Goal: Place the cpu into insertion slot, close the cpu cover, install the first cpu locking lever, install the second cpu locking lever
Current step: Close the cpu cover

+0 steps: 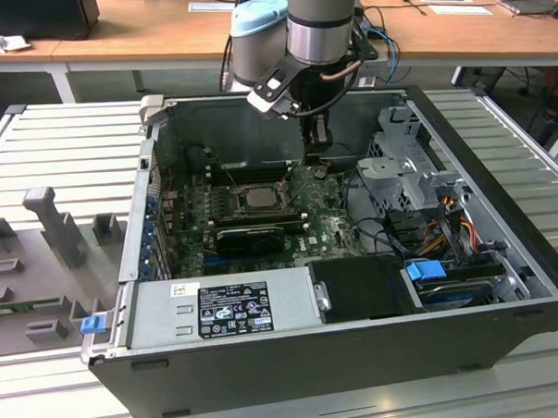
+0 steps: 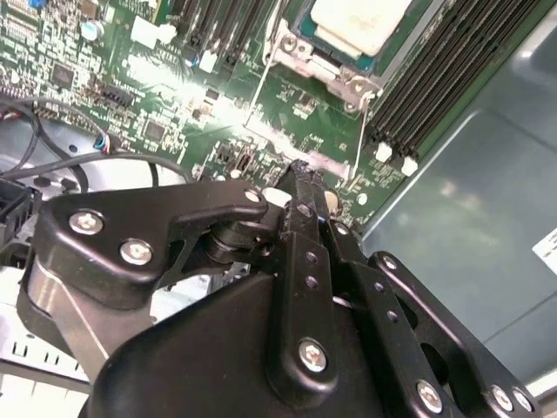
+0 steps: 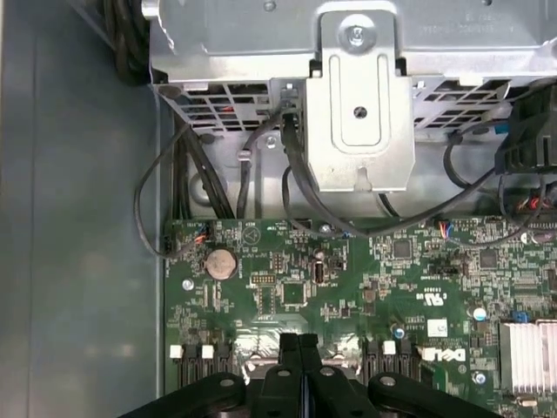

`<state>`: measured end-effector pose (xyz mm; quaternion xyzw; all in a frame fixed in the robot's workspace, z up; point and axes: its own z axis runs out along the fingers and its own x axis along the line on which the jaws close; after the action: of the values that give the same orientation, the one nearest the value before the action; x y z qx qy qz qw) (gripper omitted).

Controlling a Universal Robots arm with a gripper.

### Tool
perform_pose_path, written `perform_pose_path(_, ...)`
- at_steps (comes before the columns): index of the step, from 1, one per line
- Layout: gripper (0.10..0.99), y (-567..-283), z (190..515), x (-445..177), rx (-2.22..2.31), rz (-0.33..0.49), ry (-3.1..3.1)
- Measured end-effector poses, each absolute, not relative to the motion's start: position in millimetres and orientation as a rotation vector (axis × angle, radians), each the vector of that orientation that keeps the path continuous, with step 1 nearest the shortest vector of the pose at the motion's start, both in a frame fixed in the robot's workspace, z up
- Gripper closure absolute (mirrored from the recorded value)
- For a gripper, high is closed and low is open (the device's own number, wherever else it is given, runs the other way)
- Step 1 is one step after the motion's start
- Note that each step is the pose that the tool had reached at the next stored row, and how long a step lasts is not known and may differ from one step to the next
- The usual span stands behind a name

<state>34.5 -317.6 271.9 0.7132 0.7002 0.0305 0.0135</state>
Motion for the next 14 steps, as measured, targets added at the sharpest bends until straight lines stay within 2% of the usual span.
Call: perform_pose_path(14, 0.980, -318, 256, 42, 2.225, 0.076, 2.188)
